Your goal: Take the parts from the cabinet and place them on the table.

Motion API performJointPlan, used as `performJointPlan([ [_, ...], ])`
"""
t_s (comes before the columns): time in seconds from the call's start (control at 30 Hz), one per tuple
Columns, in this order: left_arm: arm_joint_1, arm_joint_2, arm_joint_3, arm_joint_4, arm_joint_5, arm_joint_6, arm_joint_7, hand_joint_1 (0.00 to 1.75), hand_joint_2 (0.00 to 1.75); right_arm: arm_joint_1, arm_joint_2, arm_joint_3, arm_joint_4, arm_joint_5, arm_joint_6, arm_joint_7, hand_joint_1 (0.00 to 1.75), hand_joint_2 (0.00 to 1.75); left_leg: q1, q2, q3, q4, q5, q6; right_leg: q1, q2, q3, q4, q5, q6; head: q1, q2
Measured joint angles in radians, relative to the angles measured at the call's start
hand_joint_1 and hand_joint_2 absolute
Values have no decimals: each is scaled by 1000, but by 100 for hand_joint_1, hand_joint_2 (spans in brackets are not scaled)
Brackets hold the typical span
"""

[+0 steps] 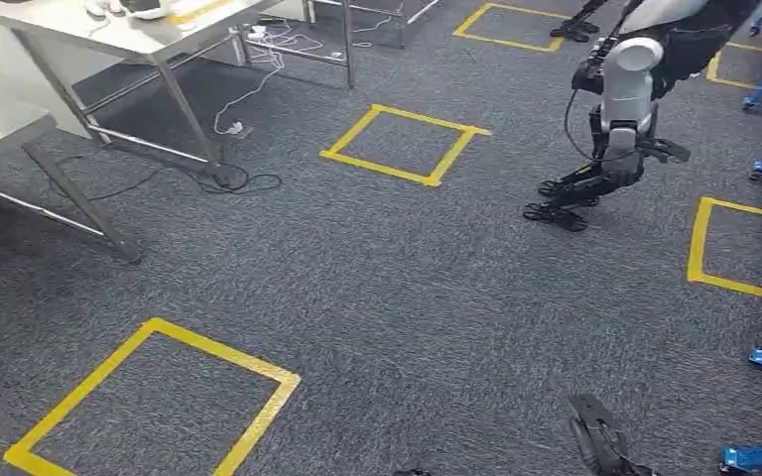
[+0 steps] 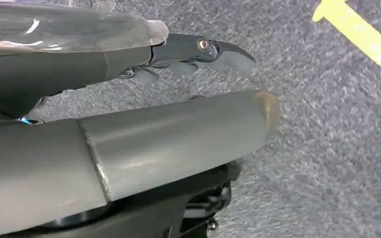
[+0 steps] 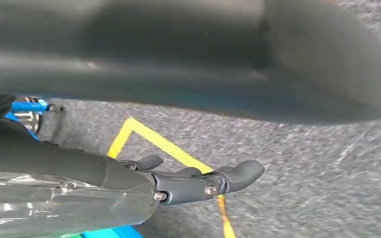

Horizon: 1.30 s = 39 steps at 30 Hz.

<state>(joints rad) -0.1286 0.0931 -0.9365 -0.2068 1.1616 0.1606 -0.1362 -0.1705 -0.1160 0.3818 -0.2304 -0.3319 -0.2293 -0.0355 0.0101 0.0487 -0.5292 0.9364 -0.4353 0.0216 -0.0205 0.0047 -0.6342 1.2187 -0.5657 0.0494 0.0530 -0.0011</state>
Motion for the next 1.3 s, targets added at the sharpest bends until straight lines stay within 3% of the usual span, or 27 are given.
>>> performJointPlan([
  [0.07,0,-1,0,0,-4,-2,0,0,0,-2,-1,0,0,-3,-1,-1,0,0,1,18,10,0,-6,-8,0,-30,106,-202,97,-5,16,0],
  [0.1,0,0,0,0,-5,-2,0,0,0,-3,-1,0,0,-3,-1,-2,0,0,-4,24,13,1,-9,-13,6,-70,131,-251,90,-9,22,0],
  [0.13,-1,0,0,0,-6,-2,0,0,0,-5,-1,1,0,-3,-1,-2,0,0,-10,32,10,9,-11,-18,14,-66,131,-268,90,-19,26,0],
  [0.27,-6,0,0,0,-7,-2,1,0,0,2,-1,1,0,-6,-2,-2,0,0,-9,59,17,6,-16,-37,11,-32,129,-267,96,-44,7,0],
  [0.3,-7,1,0,0,-7,-2,2,0,0,-1,-1,1,0,-6,-3,-3,0,0,-4,12,10,33,-40,-46,8,-24,134,-269,101,-52,2,0],
  [0.33,-7,0,0,0,-8,-2,2,0,0,-5,-1,1,0,-6,-4,-3,0,0,-2,-19,-19,97,-83,-47,7,-17,130,-268,106,-59,-8,0],
  [0.4,-6,0,-1,0,-9,-2,3,0,0,-8,-1,1,0,-9,-6,-4,0,0,-1,-39,-101,268,-158,-50,8,1,123,-268,109,-64,-21,0],
  [0.43,-4,-1,-1,0,-10,-2,3,0,0,-6,-1,2,0,-9,-6,-4,0,0,-1,-41,-133,328,-171,-50,9,11,122,-268,110,-65,-24,0],
  [0.47,-4,-1,-1,0,-10,-2,3,0,0,-3,-1,2,0,-11,-8,-3,0,0,-1,-41,-144,342,-161,-50,10,20,122,-267,110,-65,-28,0],
  [0.53,-2,0,-1,0,-11,-2,3,0,0,-3,-1,2,0,-16,-12,-3,0,0,-1,-46,-95,222,-73,-42,10,46,125,-266,110,-64,-37,0],
  [0.57,-3,1,-1,0,-12,-1,3,0,0,-3,-1,2,0,-16,-12,-3,0,0,-1,-58,-53,127,-24,-36,10,57,126,-264,110,-64,-43,0],
  [0.6,-3,2,-1,0,-13,-1,3,0,0,-4,-1,2,0,-16,-12,-4,0,0,-1,-91,-18,43,7,-28,10,65,123,-263,110,-62,-49,0],
  [0.63,-4,4,-2,0,-13,-1,3,0,0,-5,1,2,0,-16,-12,-4,0,0,2,-113,-8,15,-2,-27,17,74,117,-258,107,-55,-55,0],
  [0.7,-6,2,-2,0,-14,-1,3,0,0,-3,1,3,0,-17,-13,-3,0,0,-3,-97,-10,13,-1,-29,9,90,111,-260,111,-42,-48,0],
  [0.77,-8,1,-2,0,-14,-1,3,0,0,2,1,4,0,-19,-13,-3,0,0,1,-82,-8,4,4,-18,9,107,105,-264,114,-28,-51,0],
  [0.8,-11,-2,-2,0,-14,-1,5,0,0,6,0,5,0,-22,-13,-3,0,0,4,-62,-3,-4,9,-12,7,84,96,-244,98,-25,-49,0],
  [0.87,-8,0,-3,0,-14,-1,7,0,0,1,1,6,0,-24,-13,-4,0,0,5,-47,-4,-5,8,-7,9,26,39,-116,20,-18,-22,0],
  [0.93,-5,0,-3,0,-14,-1,10,0,0,2,1,7,0,-27,-13,-5,0,0,3,-25,-4,-4,7,-6,7,9,-28,37,-43,-9,-11,0],
  [0.97,-4,0,-3,0,-14,-1,11,0,0,6,1,8,0,-27,-13,-5,0,0,3,-15,-3,-4,6,-7,3,6,-37,62,-41,-7,-6,0],
  [1.0,-4,-2,-3,0,-14,-1,13,0,0,8,1,9,0,-27,-13,-5,0,0,4,-5,-2,-4,5,-8,0,3,-19,32,-15,-5,-2,0],
  [1.07,-4,-3,-3,0,-14,-1,13,0,0,8,1,10,0,-27,-13,-5,0,0,6,13,4,-3,1,-14,0,-15,69,-139,73,-5,5,0],
  [1.1,-5,-3,-3,0,-14,-1,13,0,0,7,1,10,0,-27,-13,-6,0,0,6,20,9,-3,-2,-19,0,-46,116,-228,108,-6,12,0],
  [1.13,-4,-3,-3,0,-14,-1,13,0,0,3,1,11,0,-27,-13,-6,0,0,-2,28,10,-1,-5,-25,11,-73,129,-262,90,-9,18,0],
  [1.17,-4,-3,-3,0,-14,-2,13,0,0,1,1,11,0,-27,-13,-6,0,0,-4,33,9,3,-5,-28,9,-62,125,-263,96,-22,17,0],
  [1.23,-7,-2,-3,0,-14,-2,13,0,0,7,1,11,0,-30,-13,-6,0,0,-4,51,13,0,-4,-37,13,-45,120,-260,94,-34,-4,0],
  [1.27,-8,-2,-3,0,-14,-2,13,0,0,9,1,11,0,-30,-13,-6,0,0,-2,59,17,0,-5,-44,14,-36,118,-262,97,-41,-5,0],
  [1.3,-9,-2,-3,0,-14,-2,13,0,0,8,1,11,0,-30,-13,-6,0,0,3,48,15,9,-17,-52,7,-29,133,-270,104,-51,-3,0],
])
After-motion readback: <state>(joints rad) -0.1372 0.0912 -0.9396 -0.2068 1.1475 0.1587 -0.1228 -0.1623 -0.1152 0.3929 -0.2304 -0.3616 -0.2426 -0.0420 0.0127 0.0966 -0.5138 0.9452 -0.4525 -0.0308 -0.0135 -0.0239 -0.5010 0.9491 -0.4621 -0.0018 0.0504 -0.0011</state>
